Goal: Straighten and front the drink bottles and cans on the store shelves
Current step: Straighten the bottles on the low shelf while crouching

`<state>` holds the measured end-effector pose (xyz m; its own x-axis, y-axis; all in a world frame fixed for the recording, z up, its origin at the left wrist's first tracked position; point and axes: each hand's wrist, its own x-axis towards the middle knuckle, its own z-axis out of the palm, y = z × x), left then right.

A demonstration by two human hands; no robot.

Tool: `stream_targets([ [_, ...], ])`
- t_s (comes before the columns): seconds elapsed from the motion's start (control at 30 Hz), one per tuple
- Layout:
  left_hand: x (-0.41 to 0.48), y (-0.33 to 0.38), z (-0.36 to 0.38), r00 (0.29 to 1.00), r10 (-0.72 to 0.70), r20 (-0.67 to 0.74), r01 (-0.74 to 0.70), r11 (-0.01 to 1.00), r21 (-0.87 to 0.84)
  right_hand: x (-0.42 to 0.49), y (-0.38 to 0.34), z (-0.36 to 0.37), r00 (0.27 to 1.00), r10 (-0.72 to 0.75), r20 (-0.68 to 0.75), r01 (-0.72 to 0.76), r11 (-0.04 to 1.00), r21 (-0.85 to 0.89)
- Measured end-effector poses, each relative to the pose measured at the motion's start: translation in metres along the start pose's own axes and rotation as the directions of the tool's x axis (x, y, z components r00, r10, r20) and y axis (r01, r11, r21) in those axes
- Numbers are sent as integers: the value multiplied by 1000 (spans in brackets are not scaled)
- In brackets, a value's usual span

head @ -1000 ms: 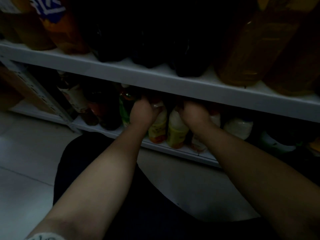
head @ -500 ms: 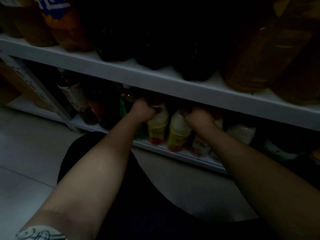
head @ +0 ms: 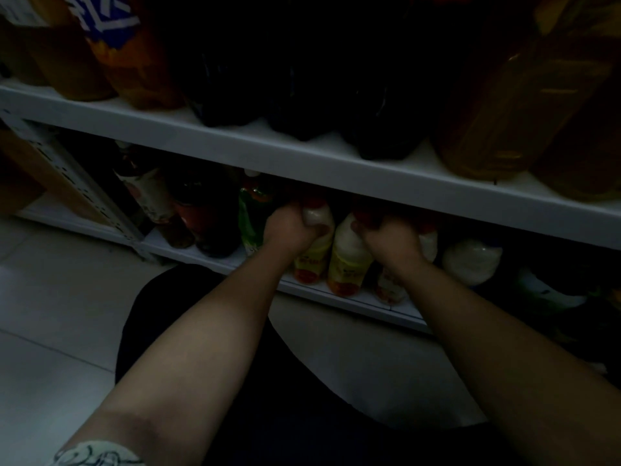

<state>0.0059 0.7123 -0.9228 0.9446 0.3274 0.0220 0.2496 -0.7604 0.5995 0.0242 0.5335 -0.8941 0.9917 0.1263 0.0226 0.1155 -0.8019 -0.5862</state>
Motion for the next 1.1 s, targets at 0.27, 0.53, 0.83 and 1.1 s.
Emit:
stream_targets([
  [0.27, -2, -3, -15, 981, 77, 177, -51, 988, -146, 0, 5, 8, 994, 85, -74, -79, 993, 83],
  [0.53, -18, -28, -96, 936, -43, 351, 225, 837, -499, -67, -24, 26, 885, -226, -408, 321, 929, 182],
  [0.83, -11, -110, -114, 906, -386, 175, 419, 879, -227, -13, -121, 50, 929, -368, 47, 365, 929, 64],
  [1.1, -18, -100, -105, 952, -293, 88, 282, 727, -627, 29, -165, 71, 930, -216, 296, 204, 976, 72],
])
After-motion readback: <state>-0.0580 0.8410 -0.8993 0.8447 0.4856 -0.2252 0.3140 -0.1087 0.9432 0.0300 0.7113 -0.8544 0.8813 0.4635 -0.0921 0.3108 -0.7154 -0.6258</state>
